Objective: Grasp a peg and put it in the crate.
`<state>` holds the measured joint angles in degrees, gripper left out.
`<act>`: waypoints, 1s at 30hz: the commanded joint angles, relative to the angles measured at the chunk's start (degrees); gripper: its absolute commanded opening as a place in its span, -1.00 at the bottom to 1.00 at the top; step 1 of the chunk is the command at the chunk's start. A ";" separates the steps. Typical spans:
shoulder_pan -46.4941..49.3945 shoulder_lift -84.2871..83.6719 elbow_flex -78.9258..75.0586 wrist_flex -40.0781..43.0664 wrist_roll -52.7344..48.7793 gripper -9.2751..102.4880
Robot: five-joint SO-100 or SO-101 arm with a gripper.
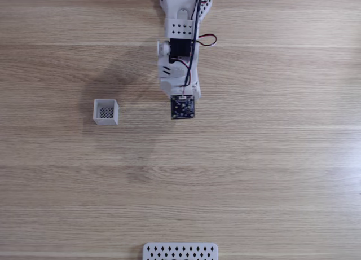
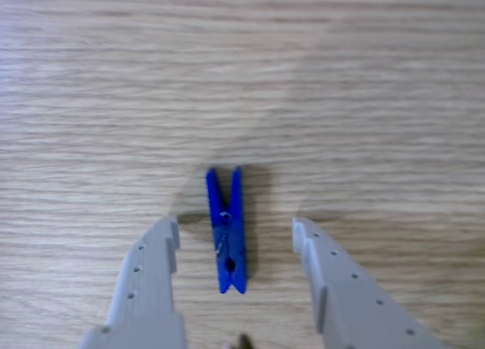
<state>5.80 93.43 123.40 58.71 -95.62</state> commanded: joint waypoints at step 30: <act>3.43 26.37 13.97 -35.86 -0.79 -0.85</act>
<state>6.94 111.53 135.44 35.51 -95.80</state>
